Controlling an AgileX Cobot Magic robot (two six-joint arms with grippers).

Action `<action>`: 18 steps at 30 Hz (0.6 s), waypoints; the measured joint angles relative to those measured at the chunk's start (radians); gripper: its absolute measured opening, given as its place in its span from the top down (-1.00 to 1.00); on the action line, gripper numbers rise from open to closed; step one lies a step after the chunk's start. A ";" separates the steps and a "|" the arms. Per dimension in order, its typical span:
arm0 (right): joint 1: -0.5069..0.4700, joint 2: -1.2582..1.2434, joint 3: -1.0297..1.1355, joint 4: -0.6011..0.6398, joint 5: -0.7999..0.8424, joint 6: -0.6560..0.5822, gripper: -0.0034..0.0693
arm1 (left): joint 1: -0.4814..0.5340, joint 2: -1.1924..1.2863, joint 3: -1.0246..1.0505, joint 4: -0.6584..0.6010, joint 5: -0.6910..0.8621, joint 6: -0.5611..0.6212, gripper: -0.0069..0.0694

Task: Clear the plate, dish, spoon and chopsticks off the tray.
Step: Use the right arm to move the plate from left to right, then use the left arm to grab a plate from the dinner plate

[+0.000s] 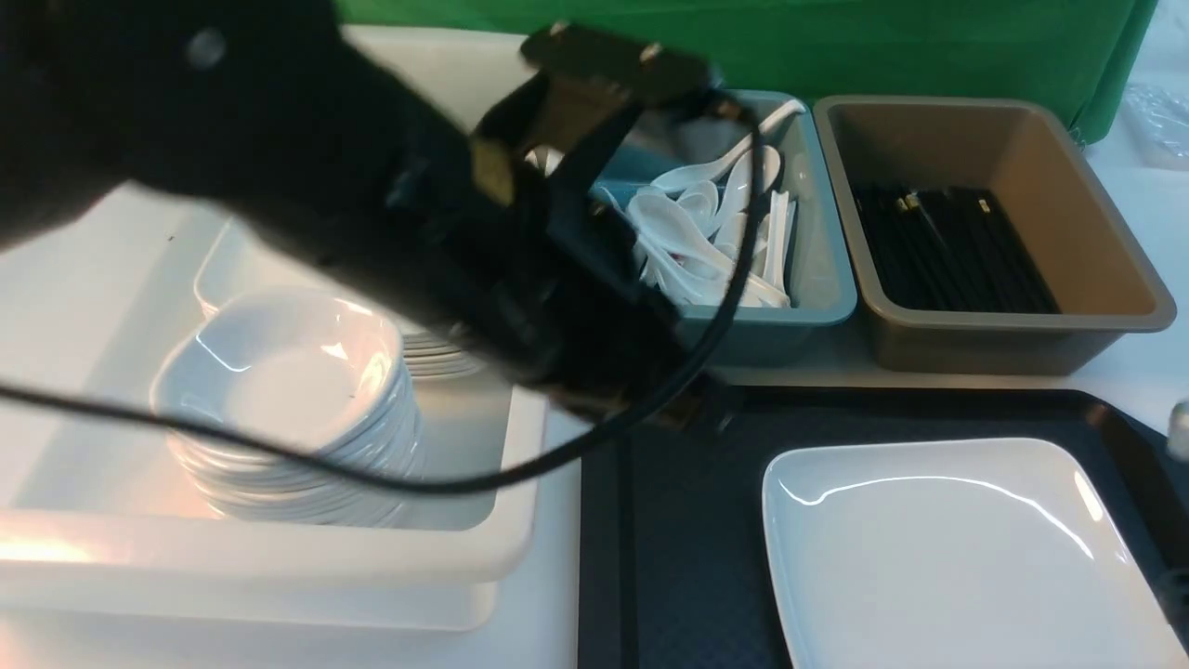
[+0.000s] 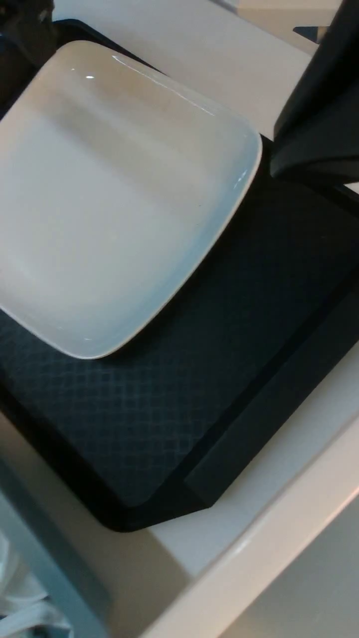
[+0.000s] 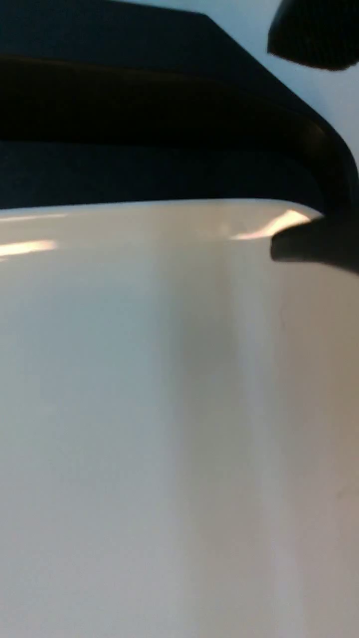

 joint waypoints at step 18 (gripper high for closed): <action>0.000 -0.888 -0.030 0.322 0.089 -0.197 0.85 | 0.000 0.564 -0.534 0.030 0.186 -0.043 0.79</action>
